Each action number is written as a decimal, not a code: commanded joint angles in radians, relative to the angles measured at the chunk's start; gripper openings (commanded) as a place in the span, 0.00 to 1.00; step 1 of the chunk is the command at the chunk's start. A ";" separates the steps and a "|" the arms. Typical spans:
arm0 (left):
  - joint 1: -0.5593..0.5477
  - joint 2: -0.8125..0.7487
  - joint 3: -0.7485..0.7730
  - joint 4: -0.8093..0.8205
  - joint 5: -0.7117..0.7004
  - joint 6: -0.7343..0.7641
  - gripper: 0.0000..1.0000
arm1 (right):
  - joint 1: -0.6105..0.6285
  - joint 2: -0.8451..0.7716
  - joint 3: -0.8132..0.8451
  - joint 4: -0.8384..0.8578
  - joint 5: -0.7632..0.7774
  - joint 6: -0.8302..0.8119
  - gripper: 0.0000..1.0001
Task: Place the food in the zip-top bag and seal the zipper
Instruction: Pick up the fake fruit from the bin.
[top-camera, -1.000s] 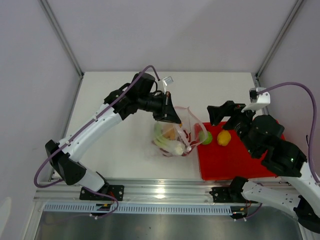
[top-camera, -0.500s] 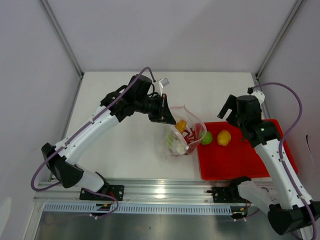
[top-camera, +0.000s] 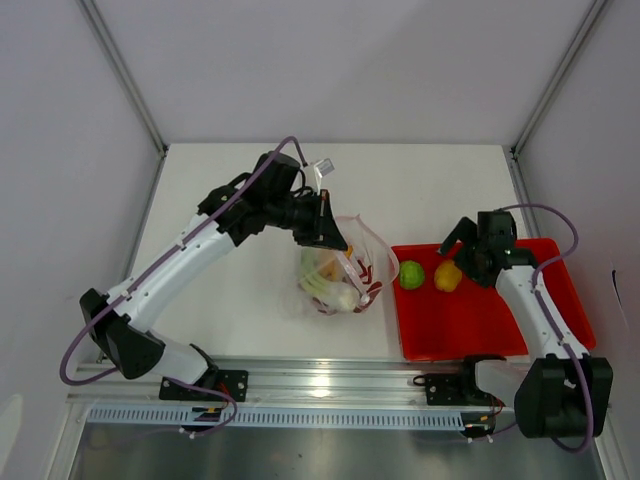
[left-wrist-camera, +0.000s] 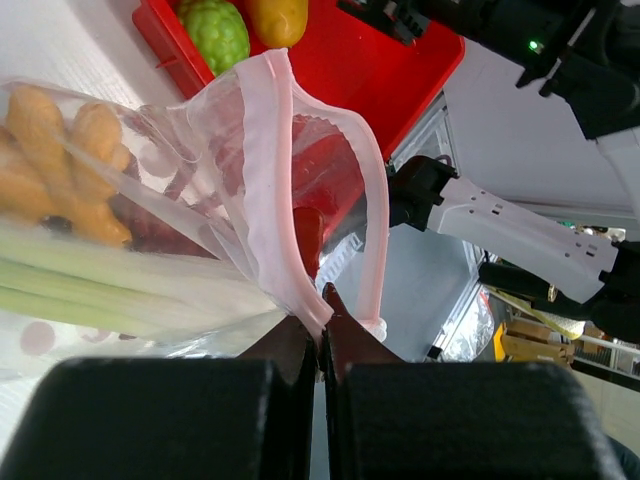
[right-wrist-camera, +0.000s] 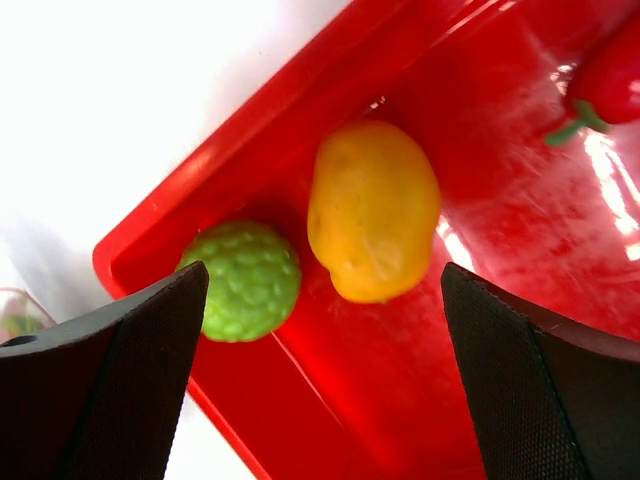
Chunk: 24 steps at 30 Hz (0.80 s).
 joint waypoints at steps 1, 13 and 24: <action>0.009 -0.060 0.003 0.045 0.035 0.019 0.01 | -0.006 0.061 -0.026 0.111 -0.030 0.021 1.00; 0.009 -0.064 -0.014 0.055 0.050 0.012 0.01 | -0.006 0.199 -0.113 0.243 -0.015 0.035 0.97; 0.009 -0.061 -0.011 0.053 0.050 0.012 0.00 | -0.006 0.194 -0.158 0.286 -0.006 0.038 0.81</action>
